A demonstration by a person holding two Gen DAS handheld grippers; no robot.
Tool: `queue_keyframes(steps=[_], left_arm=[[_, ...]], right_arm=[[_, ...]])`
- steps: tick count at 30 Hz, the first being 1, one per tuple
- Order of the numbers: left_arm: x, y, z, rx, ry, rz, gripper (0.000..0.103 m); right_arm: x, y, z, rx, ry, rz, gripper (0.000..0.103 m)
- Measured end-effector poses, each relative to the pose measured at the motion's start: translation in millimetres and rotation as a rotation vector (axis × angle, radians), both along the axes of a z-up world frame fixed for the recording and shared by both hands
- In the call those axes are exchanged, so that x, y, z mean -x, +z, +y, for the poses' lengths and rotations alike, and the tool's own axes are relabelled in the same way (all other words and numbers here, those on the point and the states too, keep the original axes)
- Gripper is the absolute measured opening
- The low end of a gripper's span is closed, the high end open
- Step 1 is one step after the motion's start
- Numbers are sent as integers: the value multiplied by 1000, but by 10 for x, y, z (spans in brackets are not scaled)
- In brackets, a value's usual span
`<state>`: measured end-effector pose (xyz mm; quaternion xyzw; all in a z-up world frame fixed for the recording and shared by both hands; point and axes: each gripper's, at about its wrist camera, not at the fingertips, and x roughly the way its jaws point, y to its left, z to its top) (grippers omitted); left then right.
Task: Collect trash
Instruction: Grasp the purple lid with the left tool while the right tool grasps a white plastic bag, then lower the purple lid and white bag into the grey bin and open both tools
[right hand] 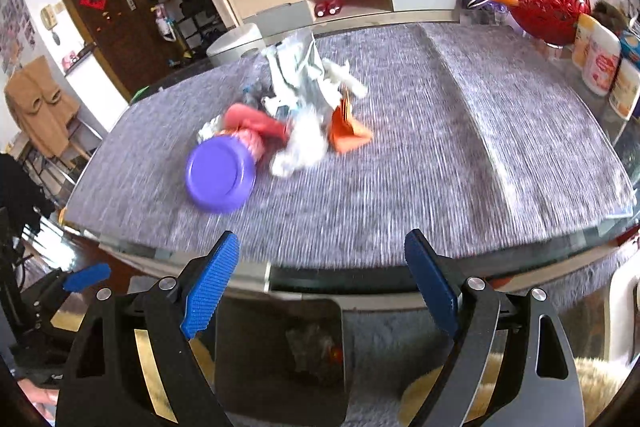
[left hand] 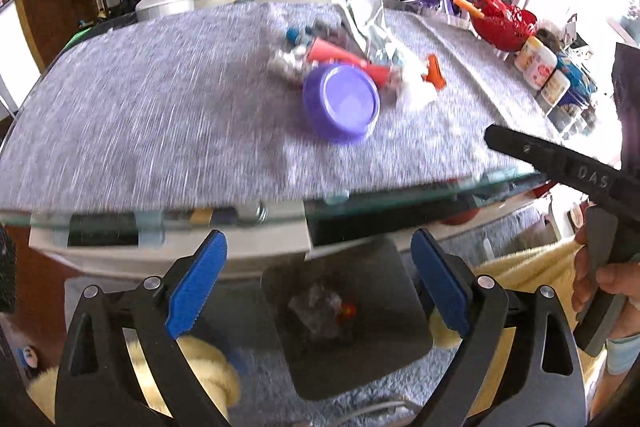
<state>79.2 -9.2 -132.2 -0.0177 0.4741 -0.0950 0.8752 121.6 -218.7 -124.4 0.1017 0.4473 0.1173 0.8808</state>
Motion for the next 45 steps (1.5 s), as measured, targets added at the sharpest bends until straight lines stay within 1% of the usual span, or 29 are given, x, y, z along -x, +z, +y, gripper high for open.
queue_keyframes(steps=[4, 6, 8, 14, 17, 19, 21, 22, 24, 26, 33, 36, 38, 39, 40, 41, 45], left_arm=[[-273, 16, -42, 7, -5, 0, 88], [-374, 16, -72, 7, -9, -2, 88], [-502, 0, -108, 5, -11, 0, 88], [-769, -131, -253, 7, -39, 29, 88], [-864, -211, -311, 8, -47, 43, 88], [-921, -250, -317, 12, -43, 47, 88], [-985, -280, -333, 15, -39, 53, 88], [-1011, -285, -331, 16, -39, 55, 88], [-1070, -299, -347, 16, -37, 57, 88], [-1125, -314, -362, 18, -35, 59, 88], [-1291, -396, -441, 23, -30, 66, 88], [-1312, -431, -497, 0, -36, 59, 88], [-1317, -441, -527, -27, -37, 47, 84], [-1321, -437, -532, -44, -28, 34, 75], [-1329, -432, -534, -56, -14, 24, 69], [-1342, -427, -521, -58, -8, 22, 67], [-1316, -403, -493, -44, -12, 38, 66]], right_arm=[[-232, -45, 66, -16, 19, 13, 84], [-317, -64, 97, -29, 29, 17, 75], [-426, -79, 143, -43, 42, 24, 70], [-704, -194, 252, -36, 60, 53, 61], [-794, -274, 244, -55, 61, 77, 57], [-813, -307, 256, -54, 67, 83, 51], [-848, -335, 261, -55, 74, 87, 38], [-859, -344, 263, -54, 75, 86, 36], [-884, -356, 260, -48, 81, 85, 28], [-897, -361, 246, -47, 87, 83, 24], [-899, -313, 175, -51, 97, 68, 21], [-899, -287, 132, -56, 94, 62, 21], [-906, -263, 104, -58, 95, 57, 21], [-895, -251, 95, -58, 96, 55, 21], [-885, -235, 84, -58, 98, 51, 21], [-875, -220, 88, -58, 99, 49, 21], [-796, -135, 93, -60, 101, 33, 21]])
